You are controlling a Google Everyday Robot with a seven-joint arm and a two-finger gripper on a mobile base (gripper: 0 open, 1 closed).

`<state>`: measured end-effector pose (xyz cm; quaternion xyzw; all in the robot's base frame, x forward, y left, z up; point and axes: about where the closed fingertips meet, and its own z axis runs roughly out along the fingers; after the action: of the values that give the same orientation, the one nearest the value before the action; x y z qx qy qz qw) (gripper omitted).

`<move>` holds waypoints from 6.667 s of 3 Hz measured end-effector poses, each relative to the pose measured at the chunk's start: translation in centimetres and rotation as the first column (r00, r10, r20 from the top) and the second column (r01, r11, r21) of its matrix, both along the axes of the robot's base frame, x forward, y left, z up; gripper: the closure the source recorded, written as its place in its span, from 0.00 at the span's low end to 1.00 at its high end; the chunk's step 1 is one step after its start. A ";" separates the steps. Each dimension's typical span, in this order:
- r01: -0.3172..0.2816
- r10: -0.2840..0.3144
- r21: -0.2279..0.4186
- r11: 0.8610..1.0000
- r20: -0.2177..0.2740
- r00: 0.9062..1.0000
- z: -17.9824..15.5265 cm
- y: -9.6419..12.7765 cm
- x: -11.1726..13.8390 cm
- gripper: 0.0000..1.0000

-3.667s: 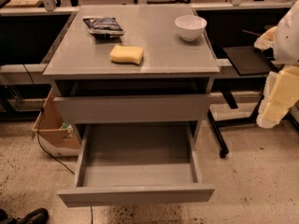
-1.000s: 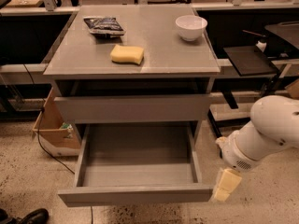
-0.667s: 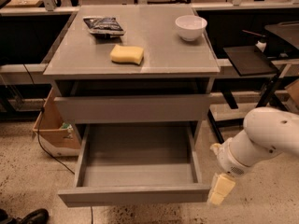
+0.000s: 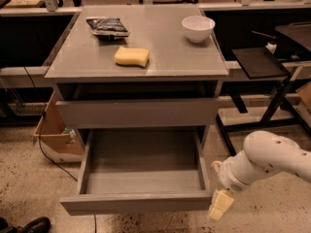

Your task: Close middle drawer

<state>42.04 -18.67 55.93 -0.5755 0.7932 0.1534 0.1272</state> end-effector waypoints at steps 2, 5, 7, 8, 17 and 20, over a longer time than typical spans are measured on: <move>0.019 -0.020 0.052 0.998 0.004 1.000 -2.6 1.1 0.6 0.00; 0.045 -0.055 0.174 0.984 0.057 0.997 -10.1 6.0 5.8 0.00; 0.035 -0.062 0.191 0.981 0.132 0.989 -11.7 8.5 7.1 0.27; 0.030 -0.062 0.190 0.981 0.165 0.984 -11.8 9.2 7.6 0.50; 0.058 -0.104 0.167 0.984 0.283 0.953 -7.0 6.7 8.3 0.15; 0.053 -0.080 0.190 0.980 0.141 0.987 -10.6 7.3 1.7 0.85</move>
Offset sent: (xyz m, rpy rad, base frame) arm 0.0183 0.0274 -0.0654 0.1355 -0.0173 -0.0546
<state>43.76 -11.38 45.30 -0.5440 0.7827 0.1792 0.2438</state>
